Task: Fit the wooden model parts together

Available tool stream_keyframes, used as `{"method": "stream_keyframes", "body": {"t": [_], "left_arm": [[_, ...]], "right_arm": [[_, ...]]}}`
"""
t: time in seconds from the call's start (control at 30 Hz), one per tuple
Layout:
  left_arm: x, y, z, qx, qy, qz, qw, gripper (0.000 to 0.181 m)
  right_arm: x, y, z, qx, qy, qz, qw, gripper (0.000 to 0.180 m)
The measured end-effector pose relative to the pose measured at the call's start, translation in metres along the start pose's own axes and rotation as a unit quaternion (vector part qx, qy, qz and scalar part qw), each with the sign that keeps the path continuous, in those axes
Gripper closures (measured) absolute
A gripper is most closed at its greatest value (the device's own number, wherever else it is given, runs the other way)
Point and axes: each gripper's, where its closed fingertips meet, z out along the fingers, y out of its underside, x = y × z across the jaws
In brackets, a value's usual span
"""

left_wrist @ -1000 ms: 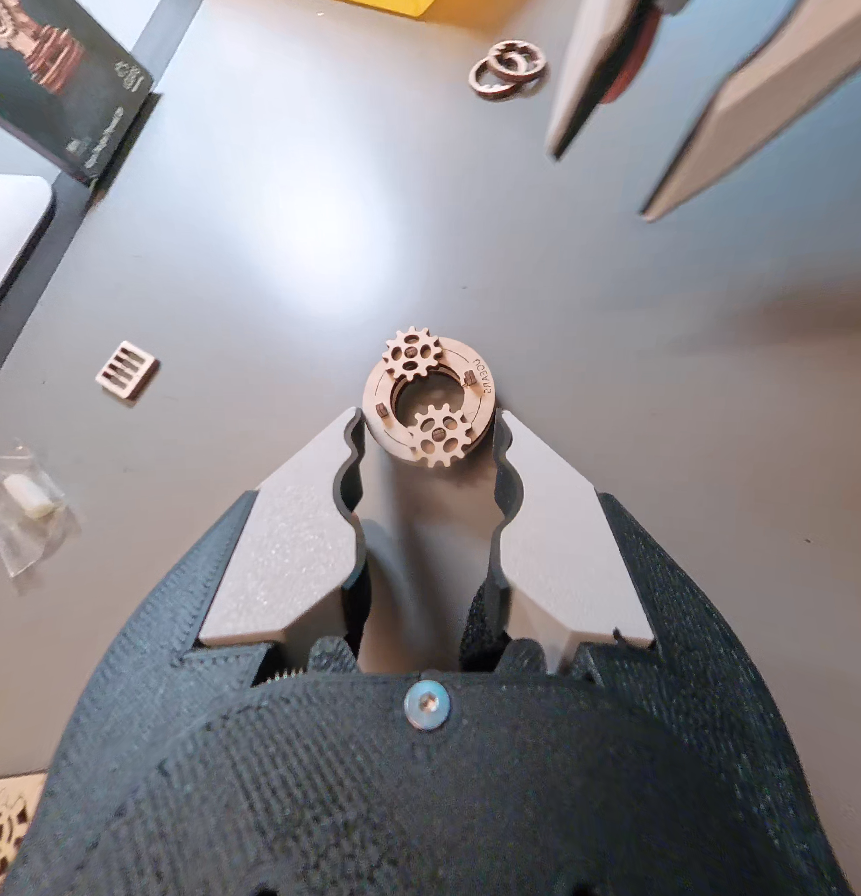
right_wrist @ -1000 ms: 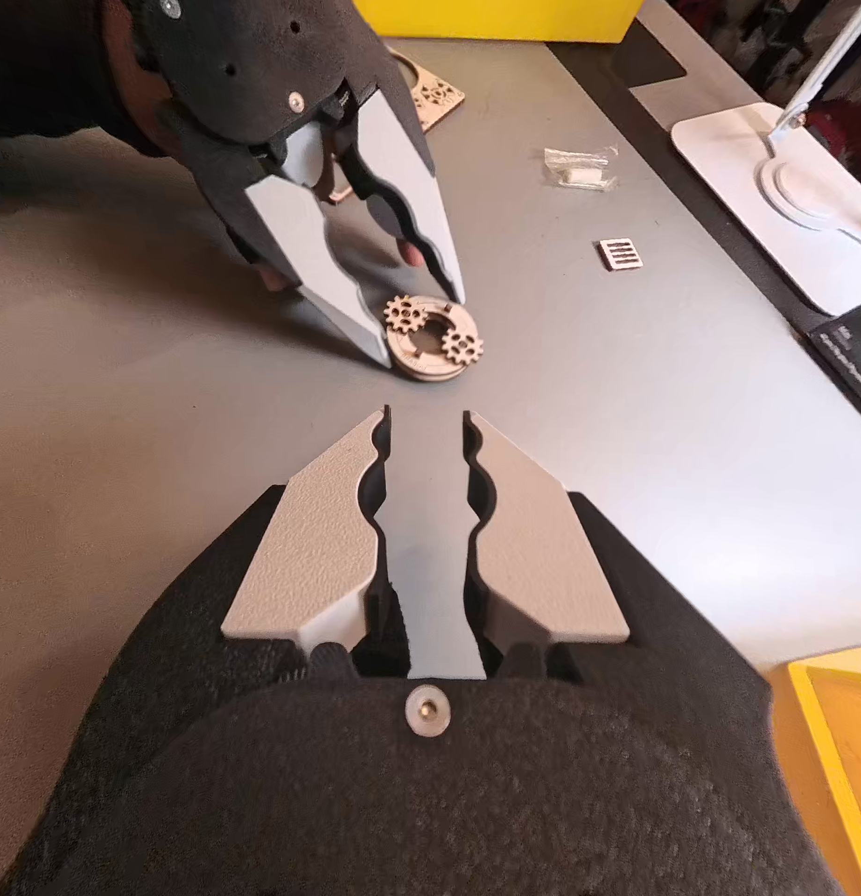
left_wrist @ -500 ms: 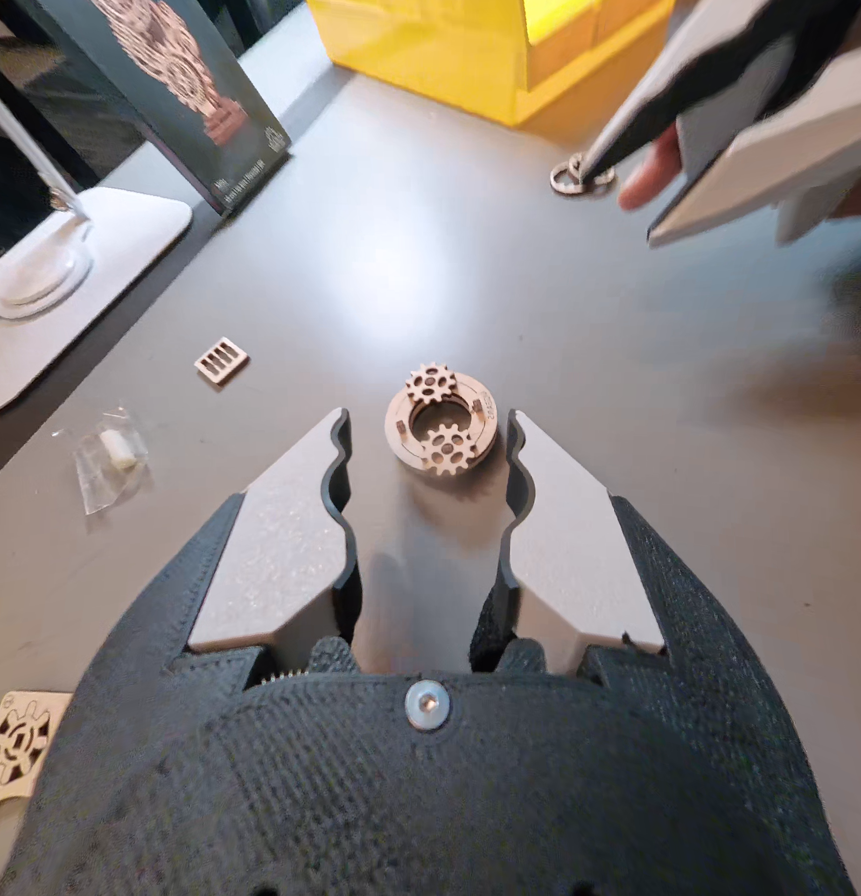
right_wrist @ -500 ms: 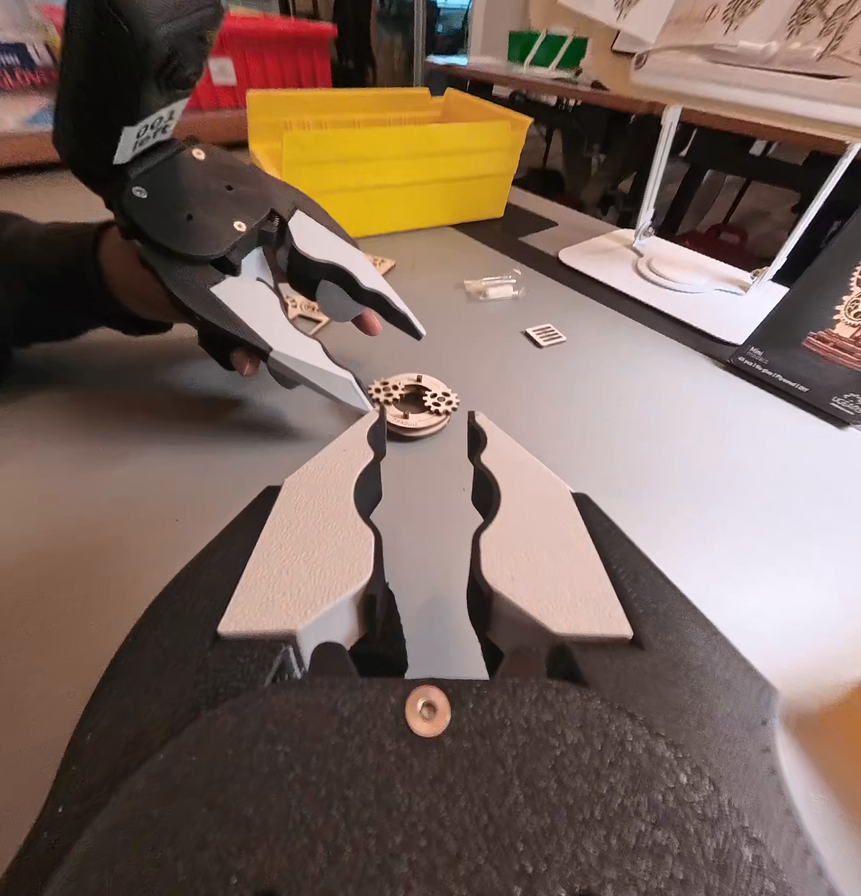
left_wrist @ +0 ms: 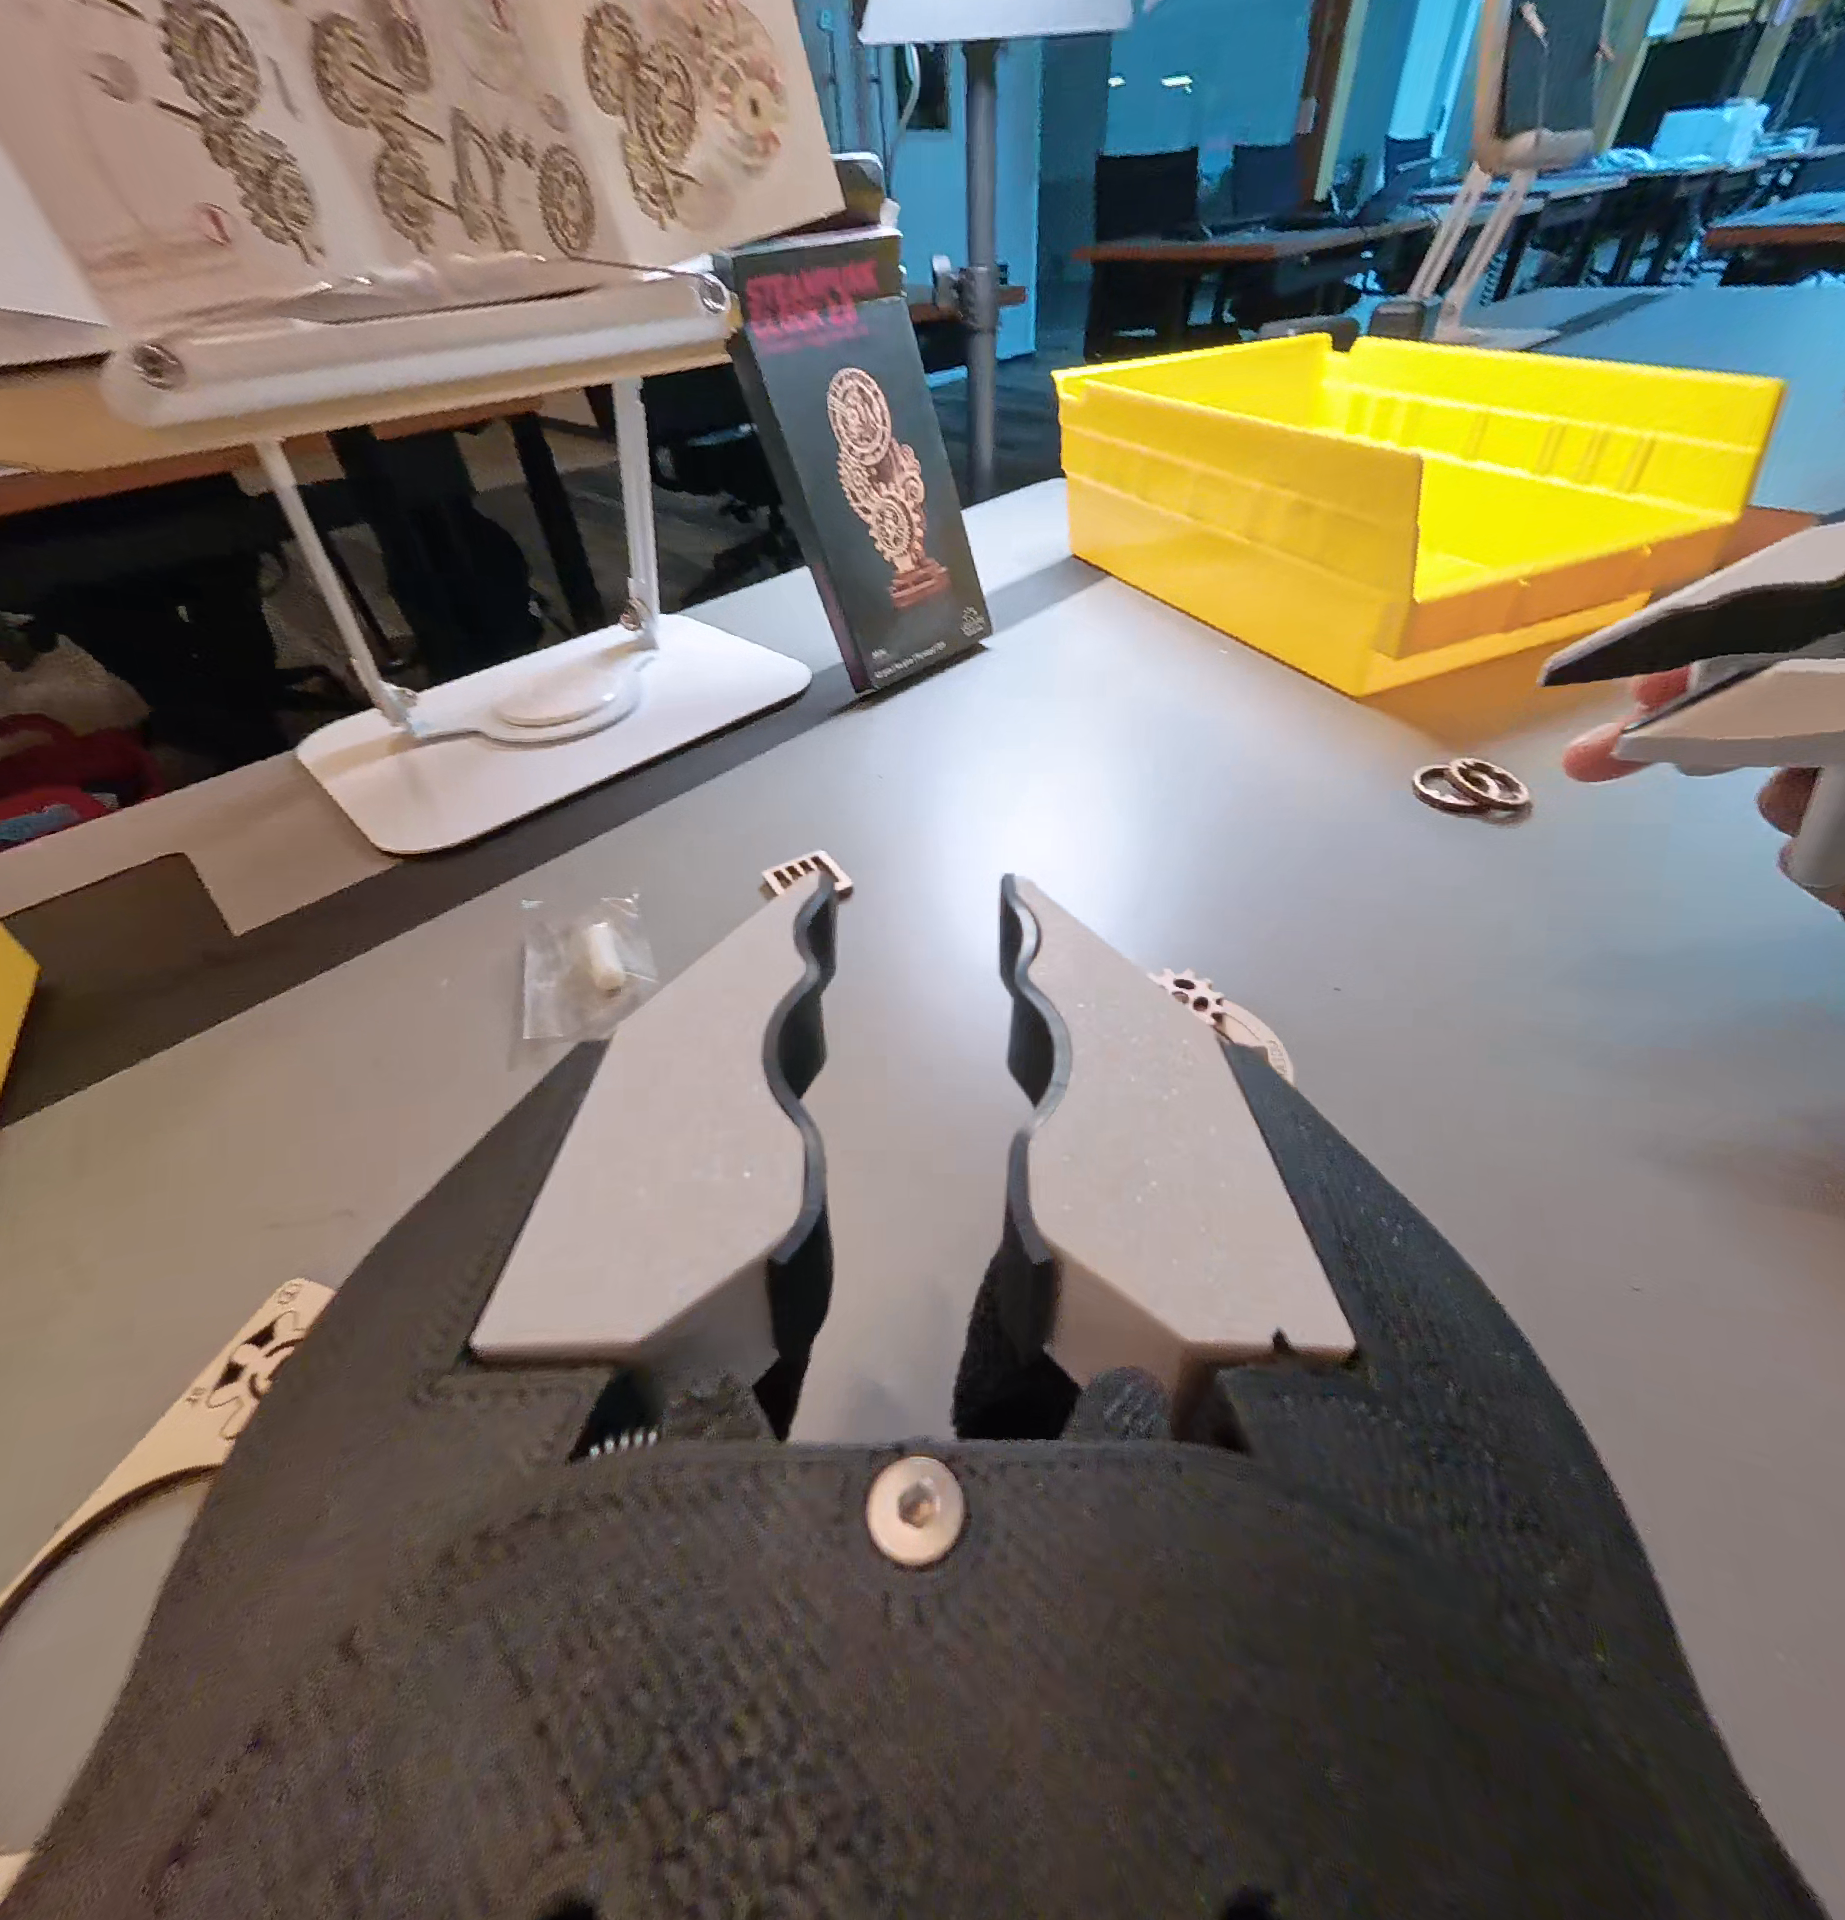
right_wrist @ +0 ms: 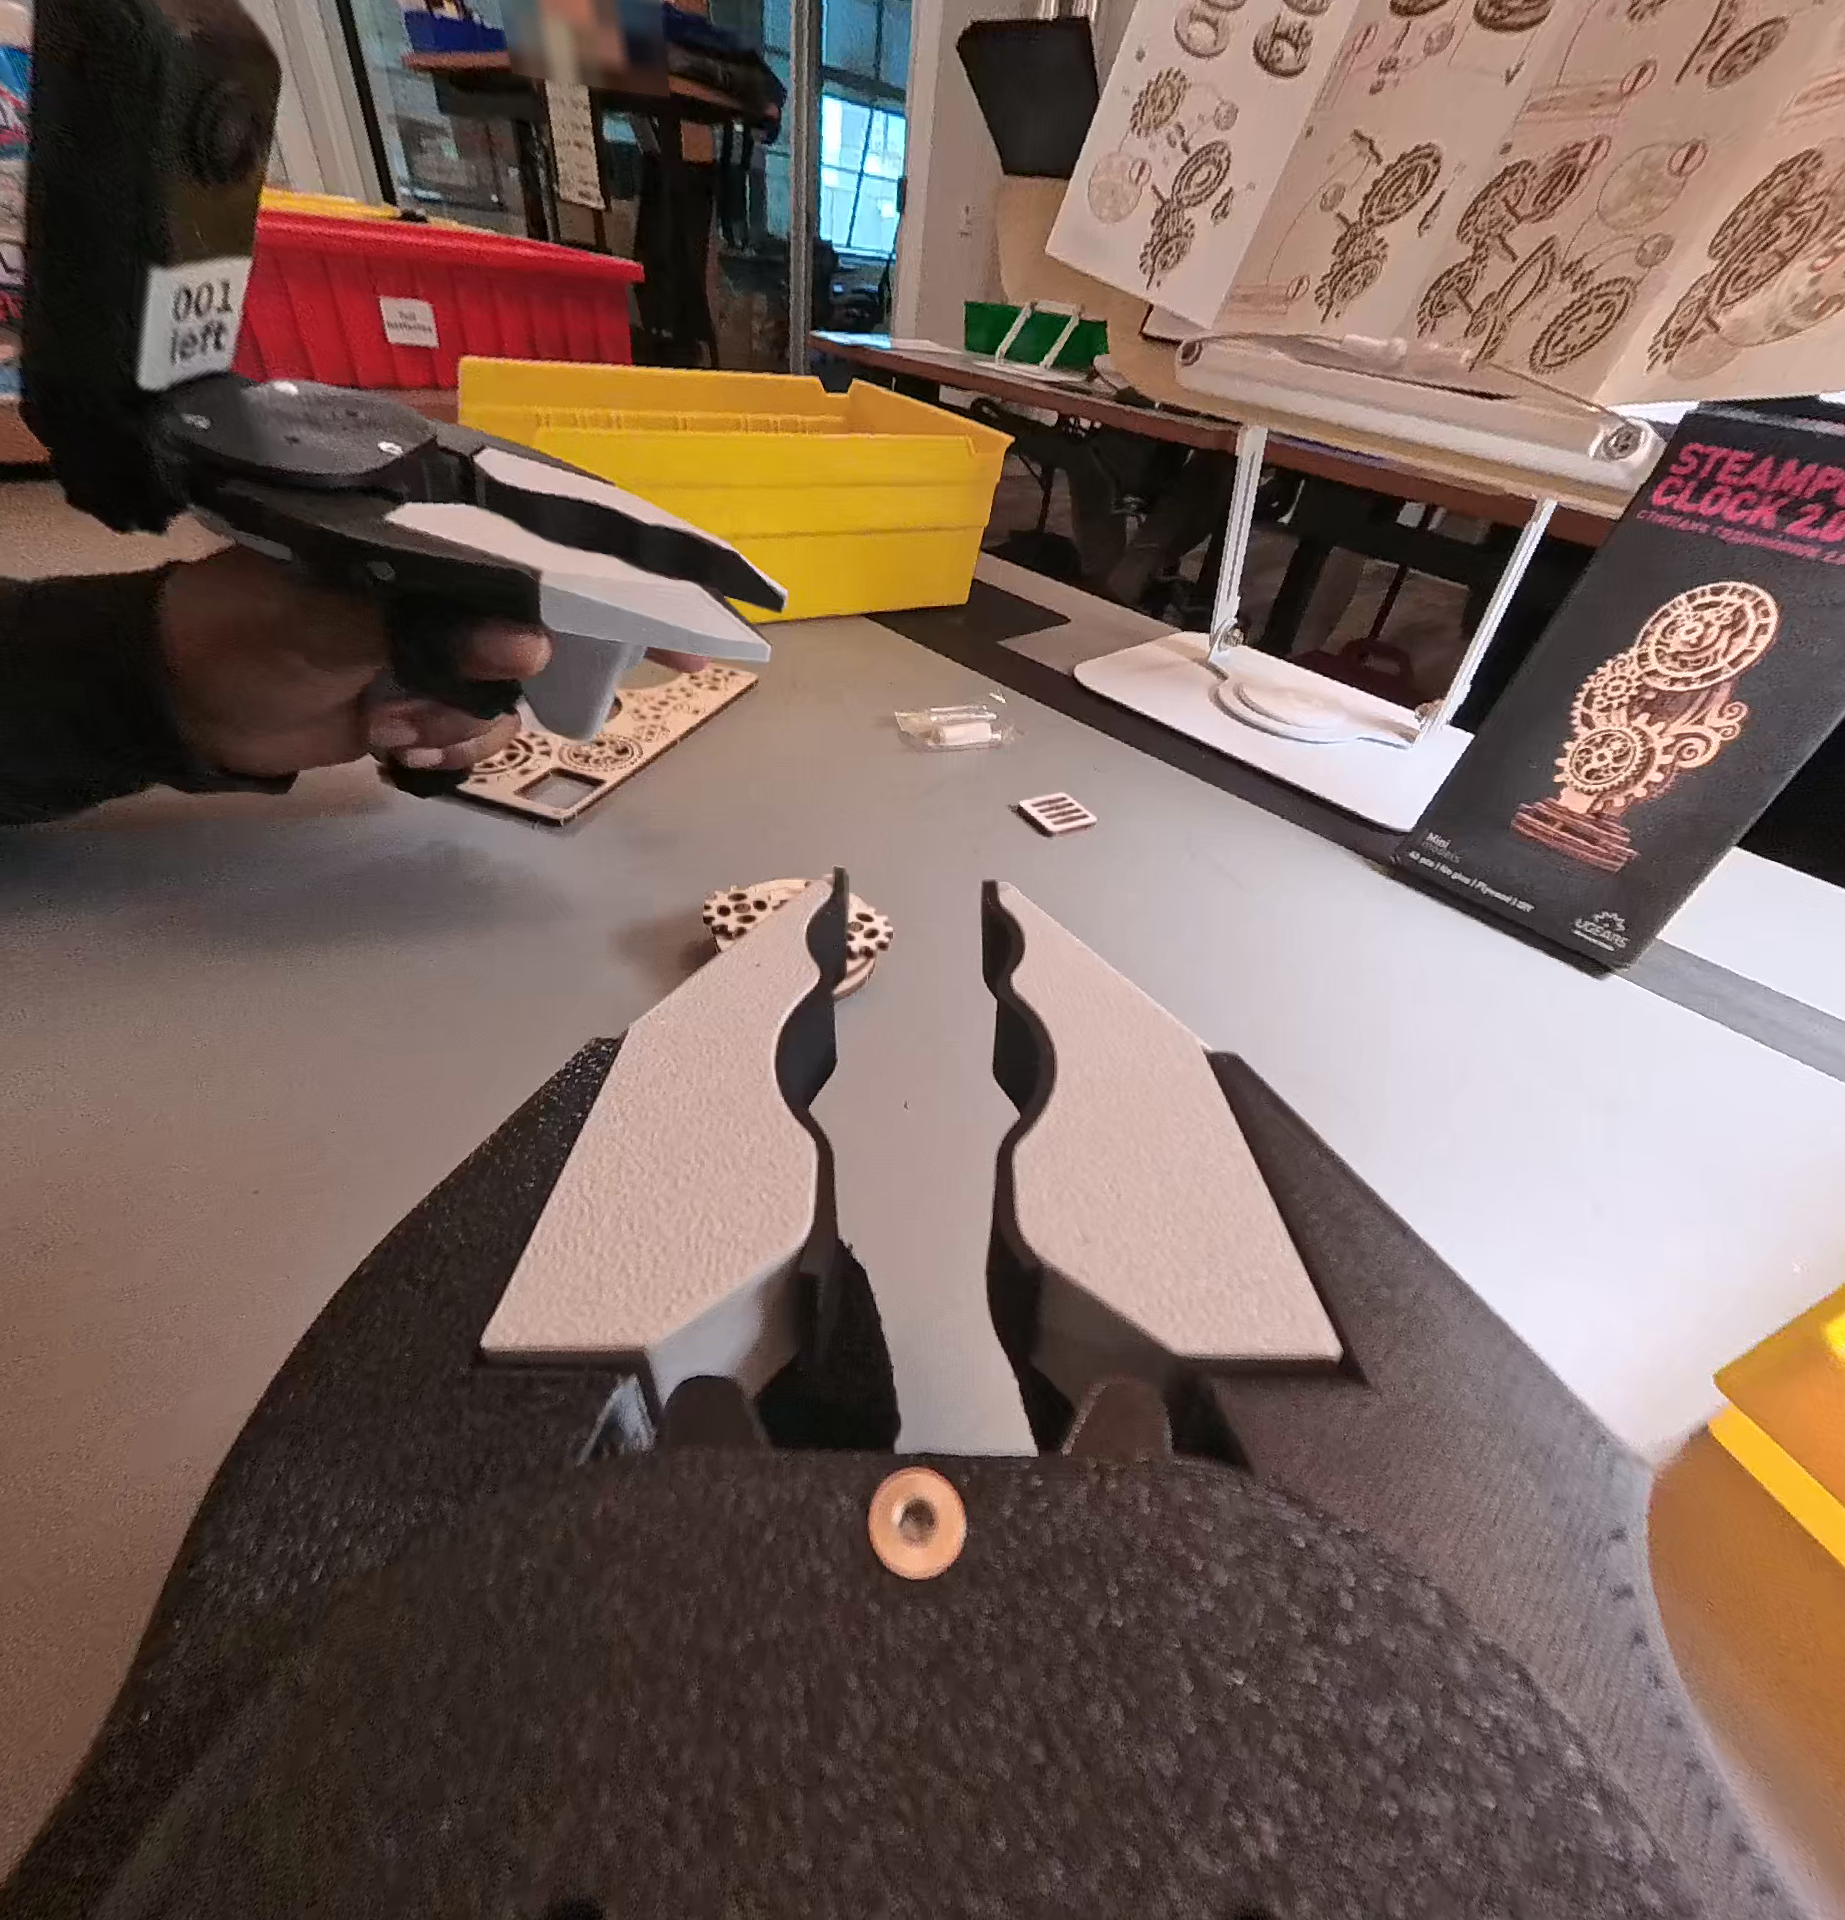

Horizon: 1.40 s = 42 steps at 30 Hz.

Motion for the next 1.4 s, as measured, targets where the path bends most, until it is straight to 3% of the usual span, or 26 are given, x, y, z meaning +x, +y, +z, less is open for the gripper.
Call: {"method": "stream_keyframes", "body": {"t": [0.23, 0.27, 0.47, 0.77, 1.0, 1.27, 1.4], "left_arm": [[-0.016, -0.007, 0.003, 0.023, -0.039, 0.004, 0.999, 0.181], [-0.018, -0.007, 0.004, 0.024, -0.044, 0.007, 0.999, 0.181], [-0.041, -0.020, 0.010, 0.039, -0.077, 0.010, 0.996, 0.181], [-0.115, -0.111, 0.029, 0.108, -0.129, -0.023, 0.985, 0.181], [-0.187, -0.176, 0.073, 0.102, -0.196, 0.037, 0.975, 0.181], [-0.249, -0.224, 0.118, 0.073, -0.246, 0.076, 0.963, 0.181], [-0.269, -0.229, 0.131, 0.060, -0.257, 0.041, 0.964, 0.181]], "right_arm": [[0.001, -0.006, -0.003, 0.015, 0.003, -0.006, 1.000, 0.170], [0.003, -0.007, -0.003, 0.017, 0.008, -0.006, 1.000, 0.180], [0.012, -0.014, -0.004, 0.039, 0.029, 0.002, 0.999, 0.180], [0.019, -0.005, -0.003, 0.031, 0.039, 0.012, 0.999, 0.173], [0.014, -0.004, -0.002, 0.027, 0.027, 0.006, 0.999, 0.176], [0.012, 0.003, 0.000, 0.009, 0.011, 0.011, 1.000, 0.180], [0.014, 0.007, 0.000, -0.002, 0.015, 0.004, 1.000, 0.180]]}}
